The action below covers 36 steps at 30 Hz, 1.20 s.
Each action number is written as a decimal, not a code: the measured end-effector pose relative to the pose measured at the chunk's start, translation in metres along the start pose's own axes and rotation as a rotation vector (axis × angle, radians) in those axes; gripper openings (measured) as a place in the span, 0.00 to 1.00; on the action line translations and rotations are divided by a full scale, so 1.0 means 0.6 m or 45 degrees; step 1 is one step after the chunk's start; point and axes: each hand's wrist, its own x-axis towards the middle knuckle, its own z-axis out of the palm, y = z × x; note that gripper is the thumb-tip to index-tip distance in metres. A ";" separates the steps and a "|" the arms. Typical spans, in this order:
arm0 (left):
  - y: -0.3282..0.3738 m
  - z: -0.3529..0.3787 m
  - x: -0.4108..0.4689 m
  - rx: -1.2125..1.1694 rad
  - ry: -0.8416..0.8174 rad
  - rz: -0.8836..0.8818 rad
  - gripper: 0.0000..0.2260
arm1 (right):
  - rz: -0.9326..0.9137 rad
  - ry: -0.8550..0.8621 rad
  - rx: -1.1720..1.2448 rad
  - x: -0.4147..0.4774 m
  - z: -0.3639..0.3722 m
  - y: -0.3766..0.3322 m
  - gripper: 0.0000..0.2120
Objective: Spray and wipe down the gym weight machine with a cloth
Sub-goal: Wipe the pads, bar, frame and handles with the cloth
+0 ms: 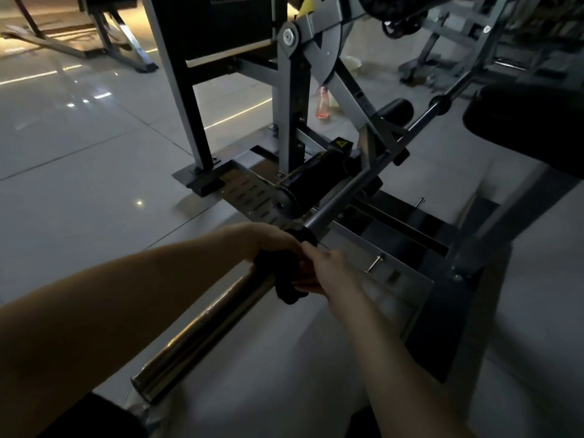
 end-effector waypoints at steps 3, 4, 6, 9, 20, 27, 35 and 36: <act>0.001 0.003 -0.007 -0.021 -0.023 -0.004 0.11 | -0.007 -0.014 -0.001 0.009 0.000 0.005 0.18; 0.000 0.006 -0.006 0.002 0.034 0.013 0.11 | 0.001 -0.034 0.015 0.011 -0.001 0.008 0.18; -0.009 0.011 0.001 0.049 0.167 0.033 0.15 | 0.011 -0.077 0.047 0.006 0.003 0.011 0.18; -0.022 0.020 0.003 0.168 0.359 0.103 0.20 | 0.043 -0.145 0.098 -0.014 0.012 0.015 0.17; -0.121 0.022 -0.096 0.307 0.311 0.015 0.10 | 0.225 -0.582 -0.050 -0.079 0.051 0.011 0.22; -0.193 0.030 -0.135 0.277 0.330 -0.067 0.15 | 0.265 -0.809 -0.151 -0.110 0.085 0.042 0.28; -0.274 0.042 -0.225 0.046 0.262 -0.157 0.13 | 0.373 -1.093 -0.116 -0.137 0.144 0.073 0.35; -0.283 0.042 -0.232 -0.067 0.192 -0.163 0.14 | 0.374 -1.094 -0.083 -0.141 0.150 0.075 0.34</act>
